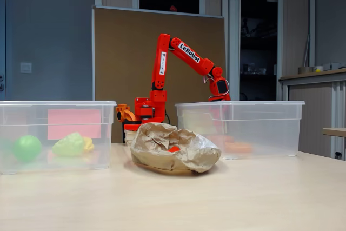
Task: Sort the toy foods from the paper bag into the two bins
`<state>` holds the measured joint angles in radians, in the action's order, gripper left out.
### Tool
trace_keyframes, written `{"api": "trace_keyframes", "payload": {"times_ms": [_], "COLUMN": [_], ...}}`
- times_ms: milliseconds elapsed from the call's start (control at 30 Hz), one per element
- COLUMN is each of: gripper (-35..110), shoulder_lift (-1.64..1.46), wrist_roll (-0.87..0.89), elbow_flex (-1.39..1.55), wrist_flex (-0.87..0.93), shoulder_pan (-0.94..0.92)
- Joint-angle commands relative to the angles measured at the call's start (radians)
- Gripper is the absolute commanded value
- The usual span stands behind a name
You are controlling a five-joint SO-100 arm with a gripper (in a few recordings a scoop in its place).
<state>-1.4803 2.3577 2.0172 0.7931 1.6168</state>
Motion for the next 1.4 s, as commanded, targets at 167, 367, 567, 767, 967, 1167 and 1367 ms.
{"api": "trace_keyframes", "payload": {"times_ms": [167, 367, 567, 767, 967, 1167, 1367], "gripper": [28, 29, 27, 24, 14, 6, 3], "shoulder_lift": [-0.213, -0.287, -0.331, -0.364, -0.36, -0.367, -0.331], "wrist_roll": [-0.221, -0.506, -0.94, -1.525, -2.077, -1.842, -1.689], "elbow_flex": [-0.249, -0.492, -0.609, -0.64, -0.588, -0.425, -0.308], "wrist_flex": [0.494, 0.808, 0.91, 0.838, 0.693, 0.549, 0.462], "shoulder_pan": [-0.098, -0.276, -0.56, -0.891, -1.167, -1.387, -1.454]}}
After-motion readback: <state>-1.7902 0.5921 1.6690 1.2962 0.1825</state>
